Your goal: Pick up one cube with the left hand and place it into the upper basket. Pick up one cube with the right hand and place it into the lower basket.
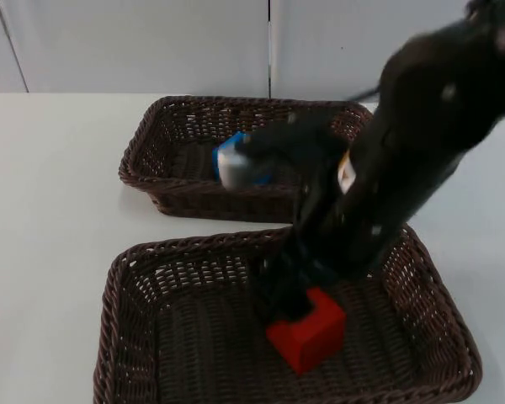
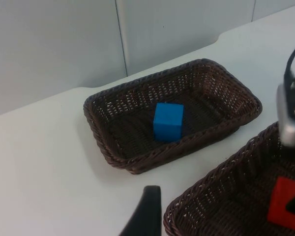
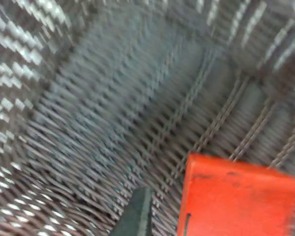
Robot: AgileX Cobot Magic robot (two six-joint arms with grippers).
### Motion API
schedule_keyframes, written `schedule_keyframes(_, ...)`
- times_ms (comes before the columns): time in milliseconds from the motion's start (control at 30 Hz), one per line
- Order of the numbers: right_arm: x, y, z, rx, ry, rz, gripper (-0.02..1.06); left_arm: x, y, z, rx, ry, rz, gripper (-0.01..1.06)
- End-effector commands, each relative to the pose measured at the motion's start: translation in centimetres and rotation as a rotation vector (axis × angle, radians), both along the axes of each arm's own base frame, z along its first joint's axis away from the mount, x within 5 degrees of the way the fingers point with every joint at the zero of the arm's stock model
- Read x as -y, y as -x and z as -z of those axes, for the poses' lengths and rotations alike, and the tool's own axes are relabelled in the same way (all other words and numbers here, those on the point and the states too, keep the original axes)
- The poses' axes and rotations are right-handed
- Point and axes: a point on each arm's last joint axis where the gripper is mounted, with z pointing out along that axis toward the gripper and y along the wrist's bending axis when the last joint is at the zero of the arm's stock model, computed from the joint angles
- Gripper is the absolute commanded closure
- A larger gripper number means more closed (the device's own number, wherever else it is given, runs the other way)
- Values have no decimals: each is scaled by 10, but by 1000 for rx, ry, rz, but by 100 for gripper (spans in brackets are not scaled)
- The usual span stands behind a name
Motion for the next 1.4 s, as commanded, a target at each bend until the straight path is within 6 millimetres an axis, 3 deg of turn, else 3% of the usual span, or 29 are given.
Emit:
schedule_keyframes(0, 2, 5, -28, 49, -44, -18, 19, 0, 1, 1, 0, 4, -2, 22)
schedule_keyframes(167, 15, 16, -84, 140, -144, -18, 19, 0, 1, 1, 0, 4, -2, 22)
schedule_keyframes(467, 29, 29, -131, 241, -249, -19, 19, -1, 0, 1, 3, -2, -3, 22)
schedule_keyframes(833, 32, 32, -134, 231, -239, -22, 19, -1, 0, 1, 5, -6, -4, 22)
schedule_keyframes(1133, 58, 55, -159, 287, -300, -22, 19, -4, 9, -3, 53, -5, -5, 22)
schedule_keyframes(1367, 85, 79, -161, 330, -342, -21, 19, -6, 14, 0, 28, -30, 5, 22)
